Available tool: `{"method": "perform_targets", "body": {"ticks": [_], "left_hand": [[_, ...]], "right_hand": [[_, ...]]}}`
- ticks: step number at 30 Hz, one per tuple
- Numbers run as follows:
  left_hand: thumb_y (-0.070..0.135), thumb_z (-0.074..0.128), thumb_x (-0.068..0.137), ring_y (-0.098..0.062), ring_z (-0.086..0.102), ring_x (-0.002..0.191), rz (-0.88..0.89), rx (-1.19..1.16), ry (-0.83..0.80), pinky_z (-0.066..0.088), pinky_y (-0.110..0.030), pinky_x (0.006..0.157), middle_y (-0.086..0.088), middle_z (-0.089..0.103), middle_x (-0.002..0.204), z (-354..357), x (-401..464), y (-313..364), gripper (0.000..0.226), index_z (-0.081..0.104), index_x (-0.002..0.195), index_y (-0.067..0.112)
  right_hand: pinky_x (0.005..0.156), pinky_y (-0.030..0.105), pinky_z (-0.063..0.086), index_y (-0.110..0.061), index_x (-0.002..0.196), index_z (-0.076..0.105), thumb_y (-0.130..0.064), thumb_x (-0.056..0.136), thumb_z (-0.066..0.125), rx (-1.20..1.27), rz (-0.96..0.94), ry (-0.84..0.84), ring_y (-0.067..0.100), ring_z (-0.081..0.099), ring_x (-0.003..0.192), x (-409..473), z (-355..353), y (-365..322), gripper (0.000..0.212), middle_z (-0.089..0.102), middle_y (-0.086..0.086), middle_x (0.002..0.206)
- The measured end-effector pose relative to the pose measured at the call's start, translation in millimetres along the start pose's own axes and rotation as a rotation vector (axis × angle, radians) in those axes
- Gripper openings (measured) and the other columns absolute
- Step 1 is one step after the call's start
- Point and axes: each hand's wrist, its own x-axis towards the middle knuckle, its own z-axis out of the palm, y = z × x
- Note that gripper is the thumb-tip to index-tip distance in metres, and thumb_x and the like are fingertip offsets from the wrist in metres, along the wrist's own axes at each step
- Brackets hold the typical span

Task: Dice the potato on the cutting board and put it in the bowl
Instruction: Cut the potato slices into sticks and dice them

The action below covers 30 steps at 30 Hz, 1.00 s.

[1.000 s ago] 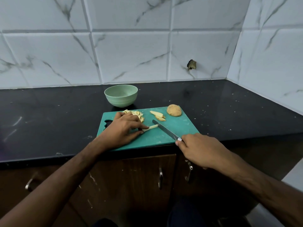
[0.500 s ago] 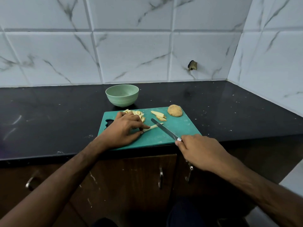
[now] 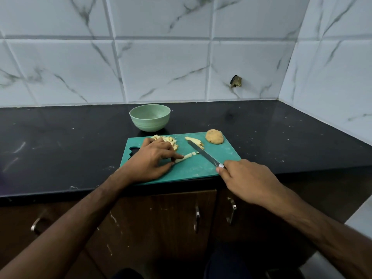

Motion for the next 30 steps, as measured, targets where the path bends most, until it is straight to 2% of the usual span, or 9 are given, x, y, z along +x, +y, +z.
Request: {"method": "perform_targets", "body": {"ticks": [10, 19, 24, 30], "left_hand": [[0.046, 0.046, 0.095, -0.006, 0.053, 0.097, -0.022, -0.002, -0.025, 0.037, -0.042, 0.082, 0.019, 0.058, 0.094, 0.8, -0.3, -1.0, 0.038, 0.07, 0.123, 0.036], [0.045, 0.046, 0.094, -0.005, 0.052, 0.098, -0.021, -0.009, -0.018, 0.036, -0.041, 0.082, 0.017, 0.06, 0.096, -0.7, -0.1, -0.6, 0.039, 0.071, 0.122, 0.034], [0.045, 0.048, 0.094, -0.008, 0.055, 0.097, -0.026, -0.003, -0.015, 0.037, -0.044, 0.081, 0.017, 0.06, 0.095, 0.7, 0.1, 0.1, 0.035, 0.073, 0.118, 0.036], [0.047, 0.047, 0.094, -0.007, 0.054, 0.099, -0.039, -0.007, -0.027, 0.038, -0.046, 0.085, 0.017, 0.062, 0.097, -0.2, -0.7, -0.5, 0.034, 0.073, 0.114, 0.039]], "right_hand": [[0.059, 0.032, 0.038, -0.026, 0.091, 0.05, -0.051, 0.108, 0.025, -0.029, -0.032, -0.011, 0.007, 0.051, 0.066, -8.4, 12.7, -5.9, 0.039, 0.052, -0.008, 0.077], [0.065, 0.032, 0.049, -0.028, 0.092, 0.051, -0.052, 0.108, 0.026, 0.002, -0.044, -0.007, 0.01, 0.057, 0.07, -4.4, 1.7, -5.7, 0.038, 0.056, -0.007, 0.08], [0.056, 0.028, 0.038, -0.026, 0.093, 0.053, -0.051, 0.108, 0.026, -0.009, -0.058, 0.001, 0.009, 0.056, 0.067, -6.7, 15.0, -10.0, 0.04, 0.056, -0.007, 0.076], [0.062, 0.032, 0.04, -0.027, 0.09, 0.049, -0.05, 0.108, 0.028, -0.007, -0.057, -0.052, 0.008, 0.055, 0.072, -2.9, 7.8, -10.3, 0.036, 0.053, -0.008, 0.08]]}}
